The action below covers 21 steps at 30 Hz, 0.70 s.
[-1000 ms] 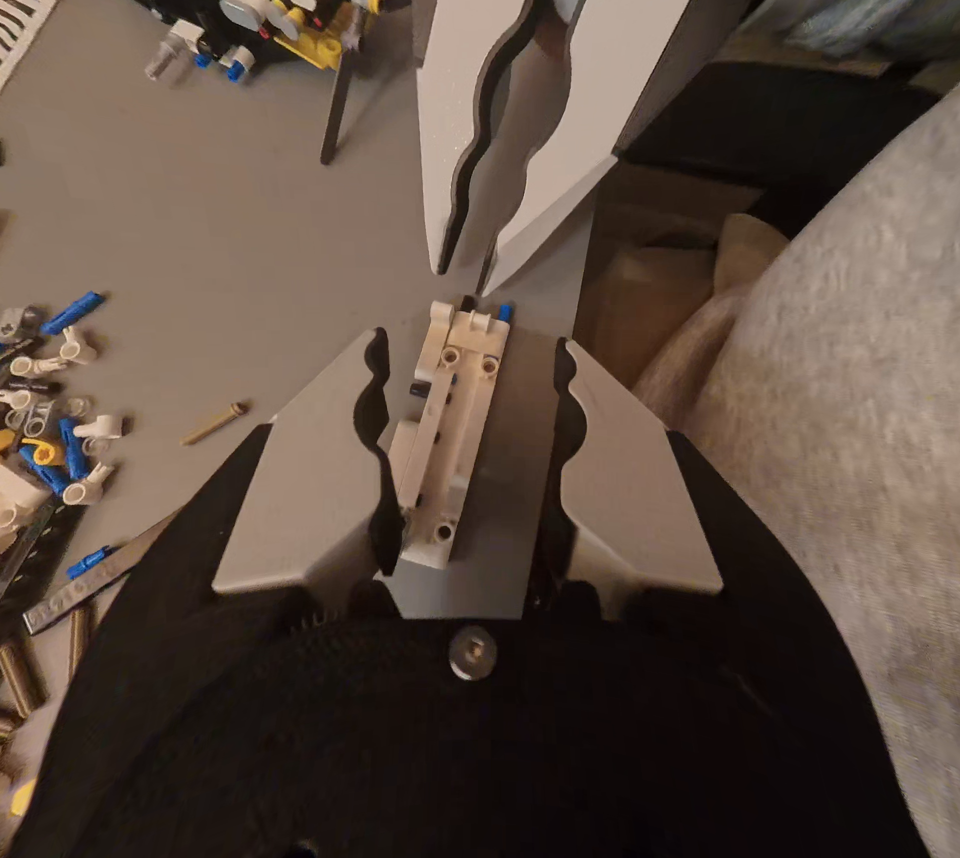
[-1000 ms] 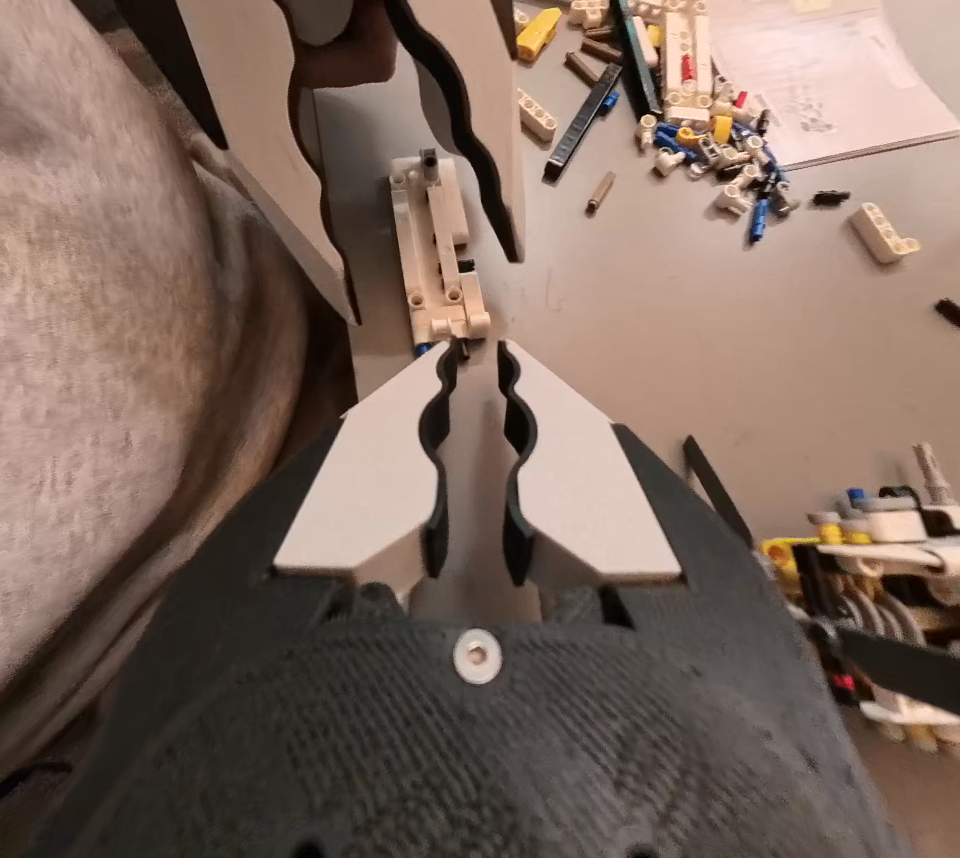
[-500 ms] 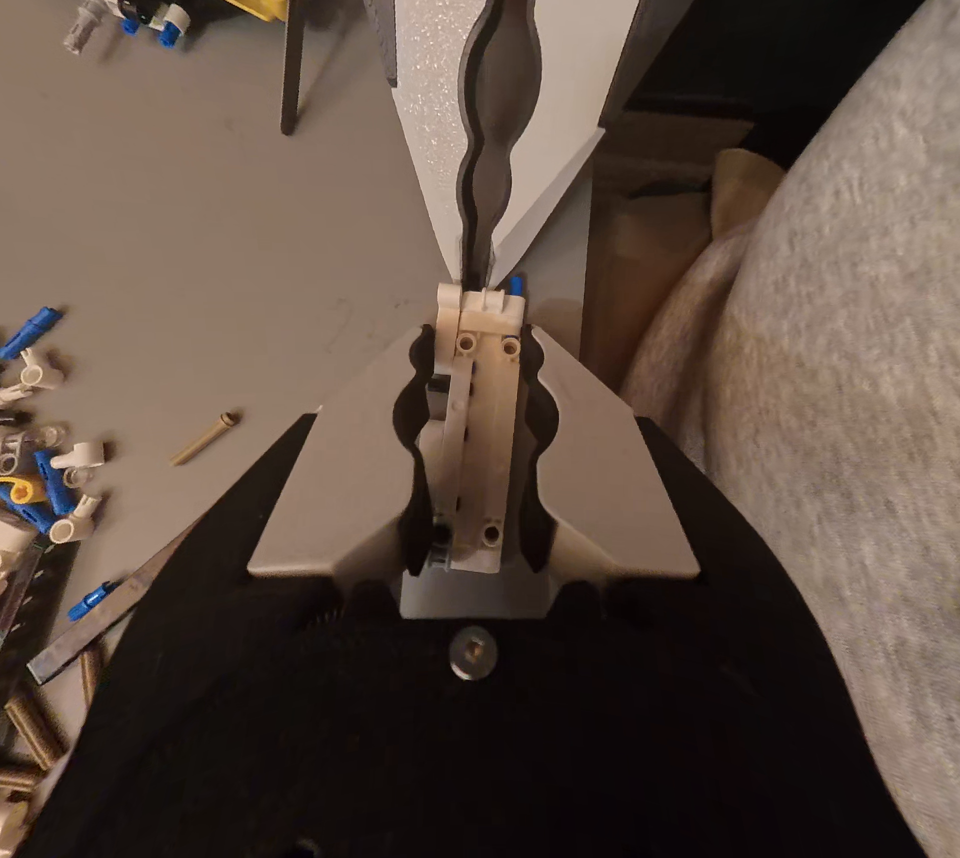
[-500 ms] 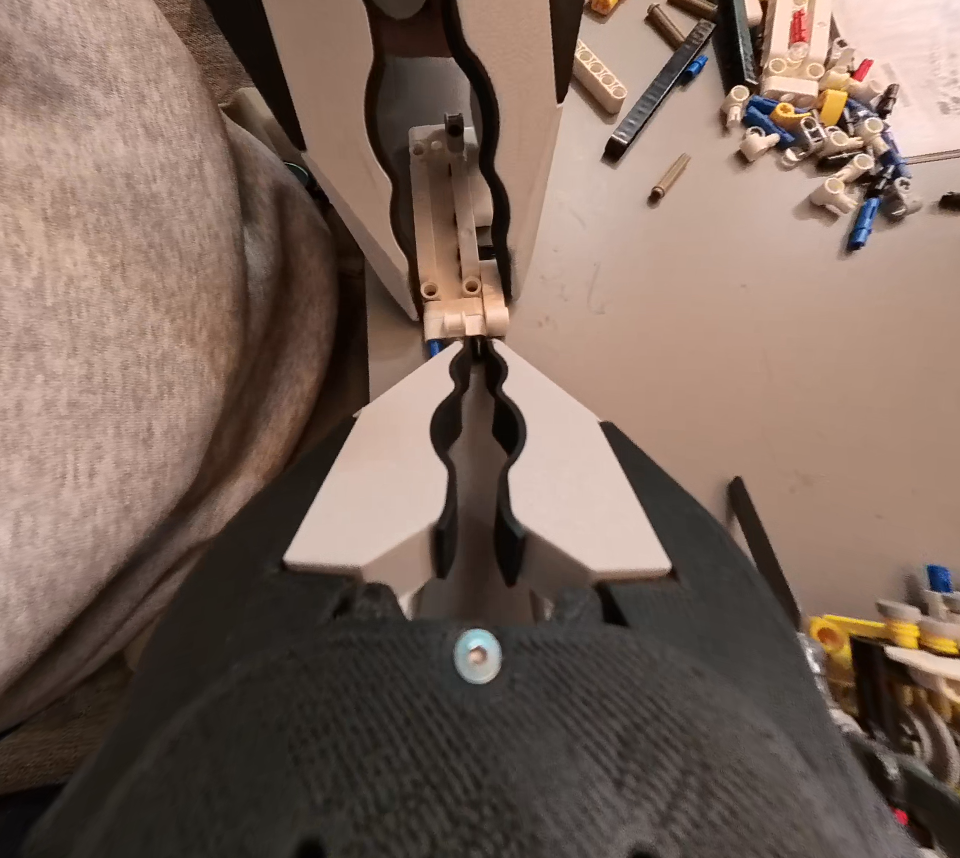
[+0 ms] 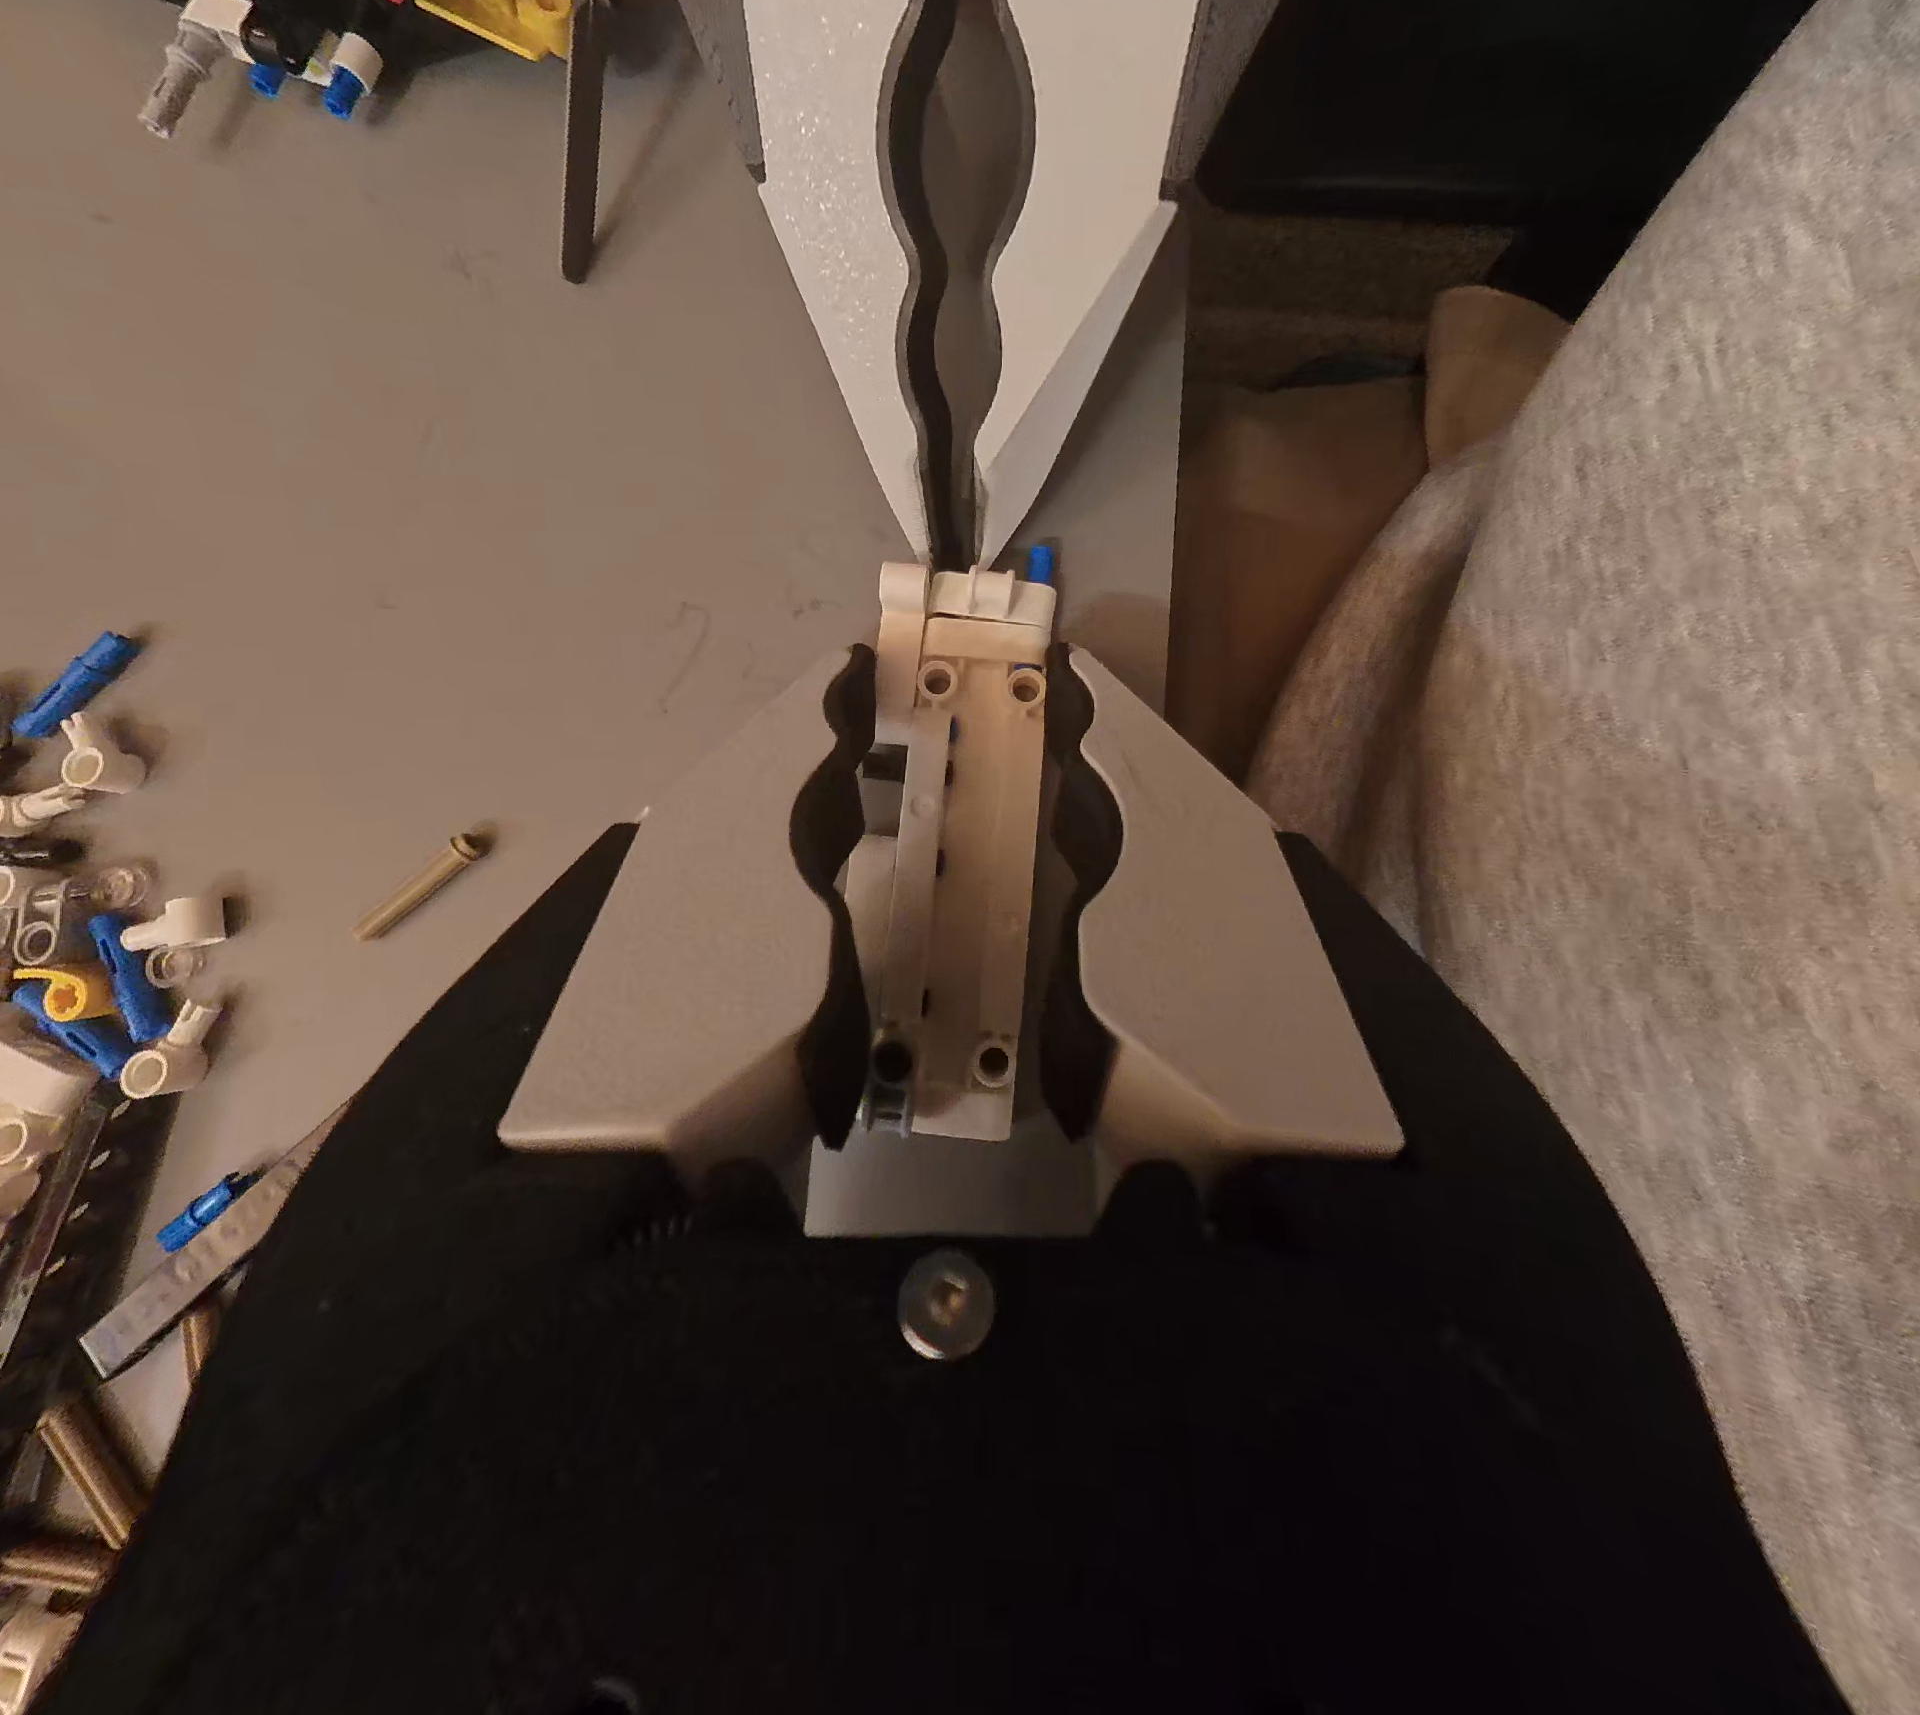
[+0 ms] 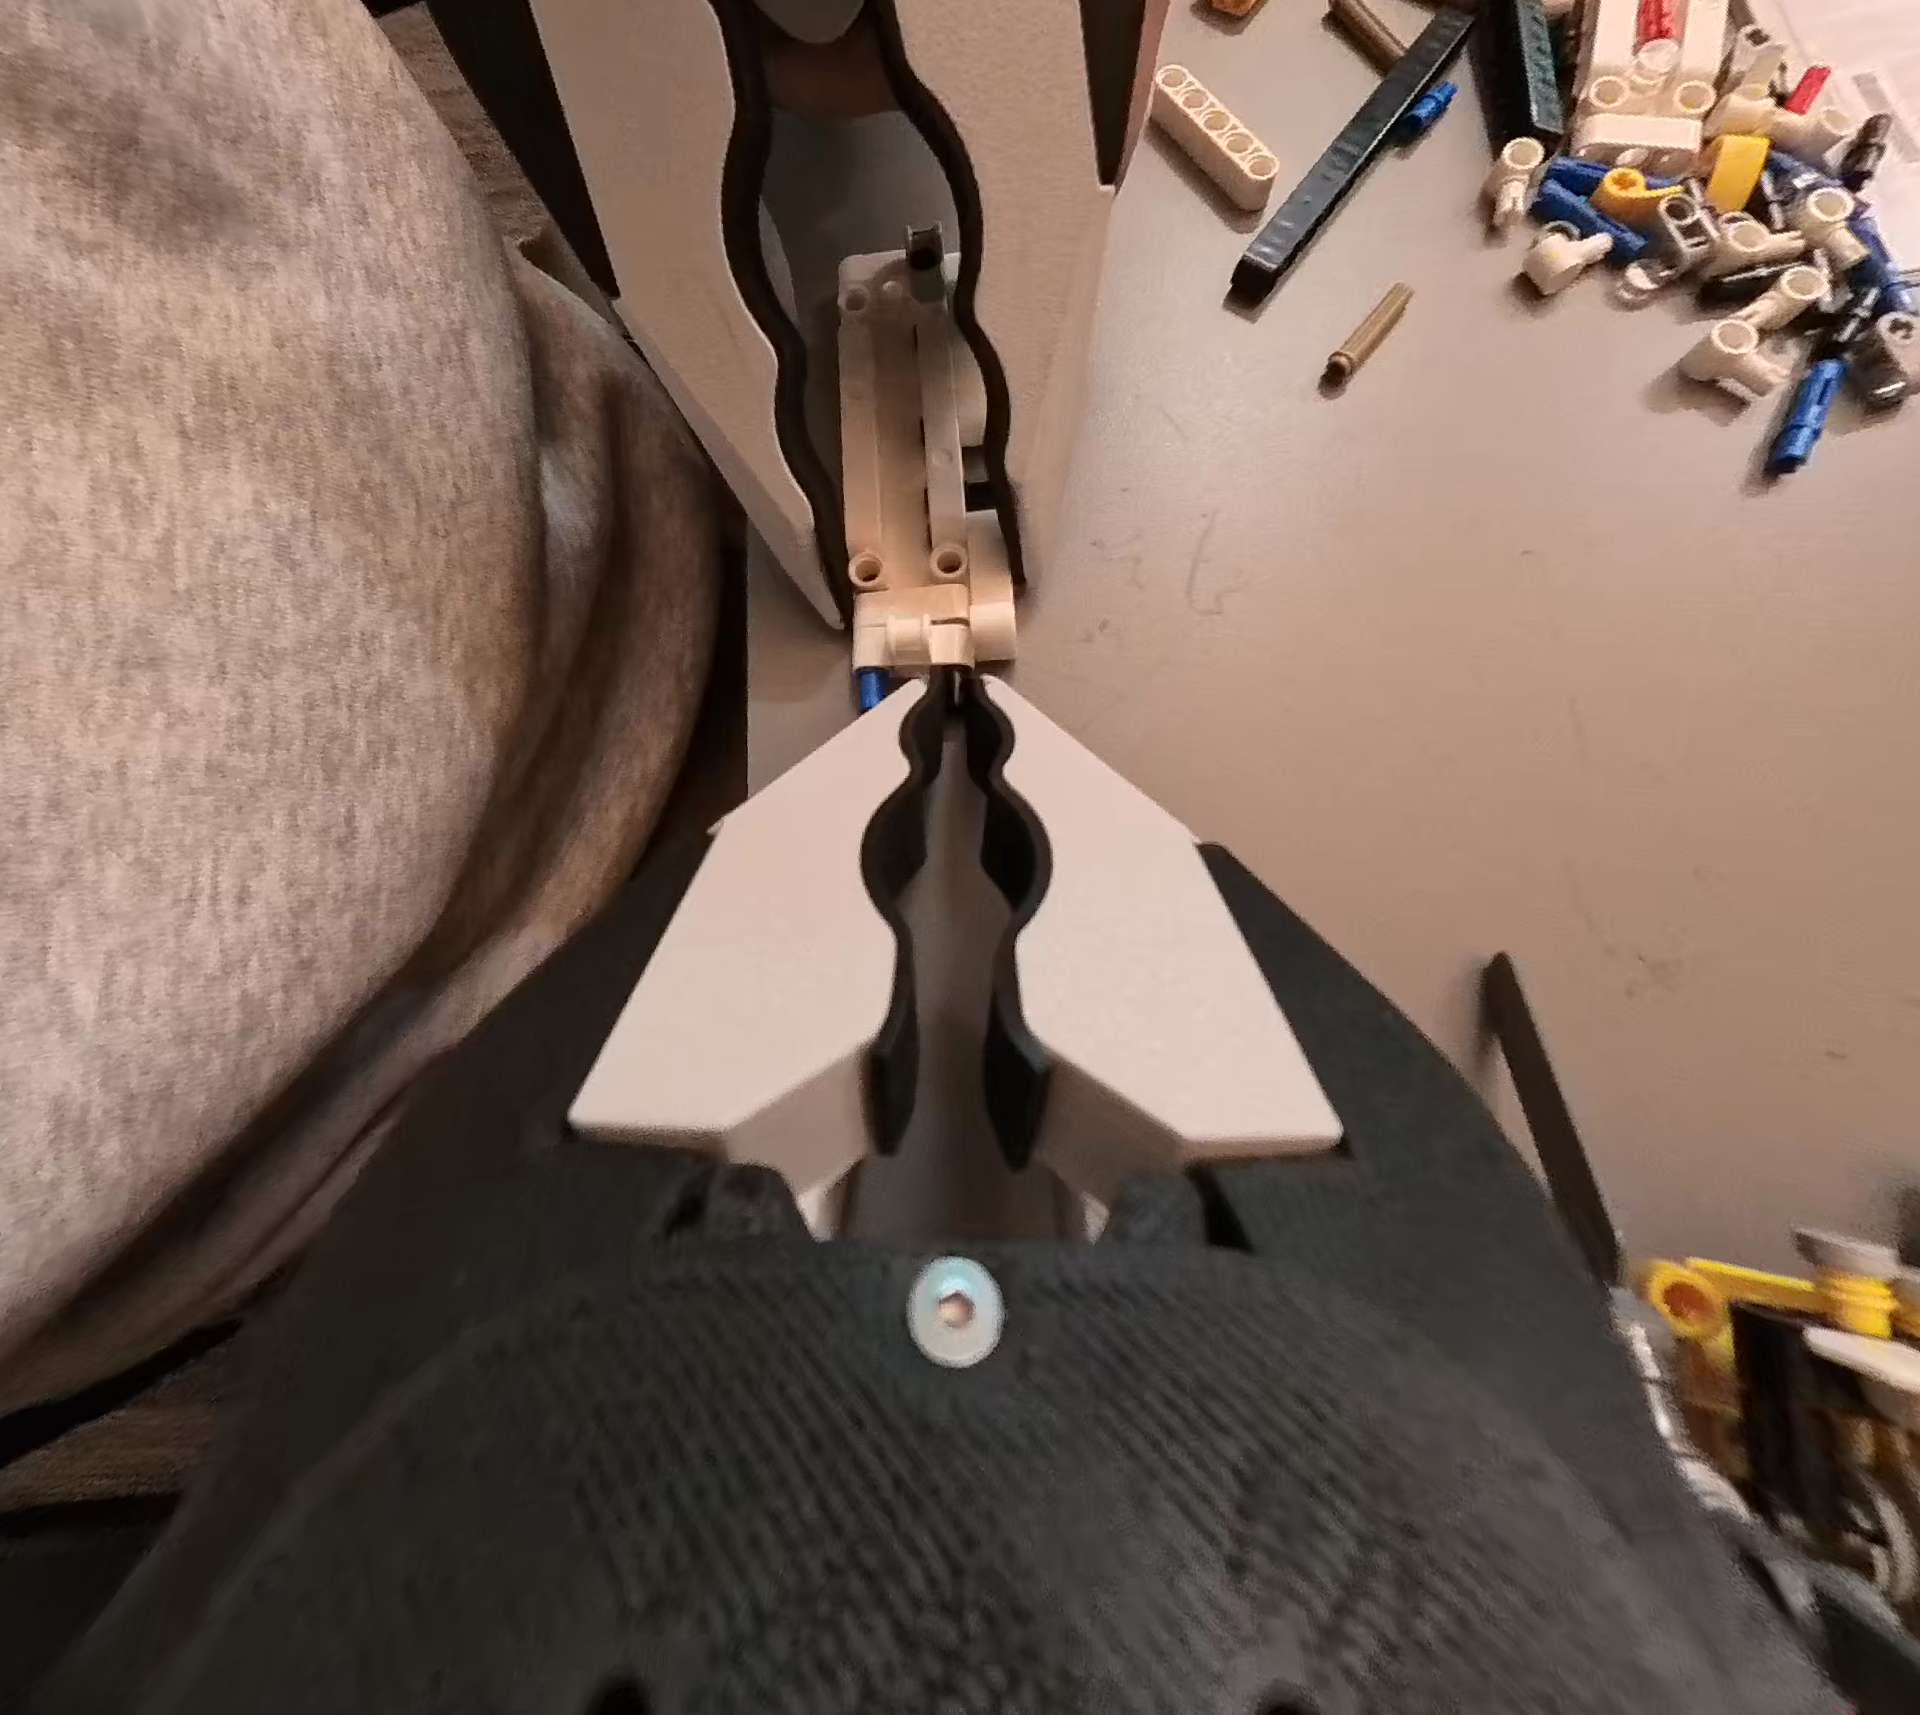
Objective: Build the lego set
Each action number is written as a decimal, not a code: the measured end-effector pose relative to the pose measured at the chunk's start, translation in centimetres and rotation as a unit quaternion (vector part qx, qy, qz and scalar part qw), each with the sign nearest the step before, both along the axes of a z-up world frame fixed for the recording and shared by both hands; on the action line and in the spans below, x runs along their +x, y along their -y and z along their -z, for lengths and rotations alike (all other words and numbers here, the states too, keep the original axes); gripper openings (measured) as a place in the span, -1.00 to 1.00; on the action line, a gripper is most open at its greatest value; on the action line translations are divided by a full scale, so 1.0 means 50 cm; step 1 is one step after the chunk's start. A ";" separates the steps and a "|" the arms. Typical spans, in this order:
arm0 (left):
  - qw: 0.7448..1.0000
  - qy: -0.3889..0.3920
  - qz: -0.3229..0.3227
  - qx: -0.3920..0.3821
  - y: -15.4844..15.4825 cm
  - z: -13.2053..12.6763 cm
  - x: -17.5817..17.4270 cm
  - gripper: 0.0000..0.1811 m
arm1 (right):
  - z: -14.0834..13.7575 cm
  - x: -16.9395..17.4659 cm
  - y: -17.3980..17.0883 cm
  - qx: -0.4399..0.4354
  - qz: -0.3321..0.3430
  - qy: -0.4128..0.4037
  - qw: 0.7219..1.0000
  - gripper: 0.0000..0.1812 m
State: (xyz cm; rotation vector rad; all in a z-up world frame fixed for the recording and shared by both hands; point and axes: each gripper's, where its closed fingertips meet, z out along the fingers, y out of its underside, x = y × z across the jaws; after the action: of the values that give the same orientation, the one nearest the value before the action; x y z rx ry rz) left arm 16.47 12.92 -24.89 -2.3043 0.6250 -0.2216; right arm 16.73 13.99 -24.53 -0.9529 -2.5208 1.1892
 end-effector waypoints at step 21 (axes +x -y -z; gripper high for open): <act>1.000 0.009 0.016 0.006 -0.002 0.002 0.007 -0.61 | -0.001 0.007 -0.010 -0.025 -0.006 0.026 0.999 -0.96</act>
State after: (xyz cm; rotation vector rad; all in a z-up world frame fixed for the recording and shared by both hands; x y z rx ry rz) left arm 16.83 13.00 -24.99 -2.2800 0.6526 -0.2541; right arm 17.07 14.51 -24.47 -0.9949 -2.5501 1.2528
